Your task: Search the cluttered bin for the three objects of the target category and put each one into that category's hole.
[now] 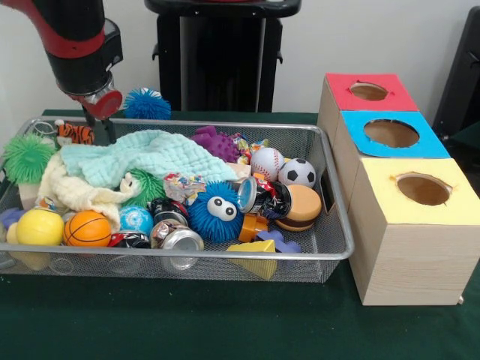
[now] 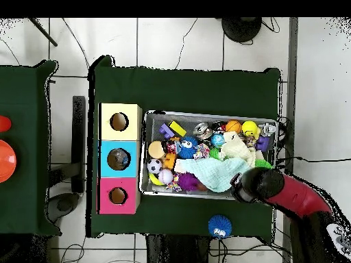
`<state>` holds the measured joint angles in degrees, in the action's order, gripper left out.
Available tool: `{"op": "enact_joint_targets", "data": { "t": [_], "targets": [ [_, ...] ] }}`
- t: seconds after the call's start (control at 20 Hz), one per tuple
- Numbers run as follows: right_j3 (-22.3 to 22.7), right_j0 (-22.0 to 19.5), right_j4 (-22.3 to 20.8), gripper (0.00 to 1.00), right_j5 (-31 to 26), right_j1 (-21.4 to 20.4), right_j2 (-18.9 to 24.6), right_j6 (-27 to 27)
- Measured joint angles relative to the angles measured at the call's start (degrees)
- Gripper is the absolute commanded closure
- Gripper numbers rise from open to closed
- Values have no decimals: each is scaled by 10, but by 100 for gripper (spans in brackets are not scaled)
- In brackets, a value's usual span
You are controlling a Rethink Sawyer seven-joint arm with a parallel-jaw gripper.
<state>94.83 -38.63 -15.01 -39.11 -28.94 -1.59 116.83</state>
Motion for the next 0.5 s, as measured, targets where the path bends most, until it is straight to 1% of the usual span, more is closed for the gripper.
{"op": "enact_joint_targets", "data": {
  "t": [0.15, 0.35, 0.45, 0.5],
  "targets": [
    [6, -23, -5, 0, 6, 12, 17, 0],
    [20, -47, -9, 0, 42, 23, 43, 0],
    [36, -60, -19, 0, 91, 30, 57, 0],
    [41, -62, -23, 0, 106, 30, 60, 0]
  ]
}}
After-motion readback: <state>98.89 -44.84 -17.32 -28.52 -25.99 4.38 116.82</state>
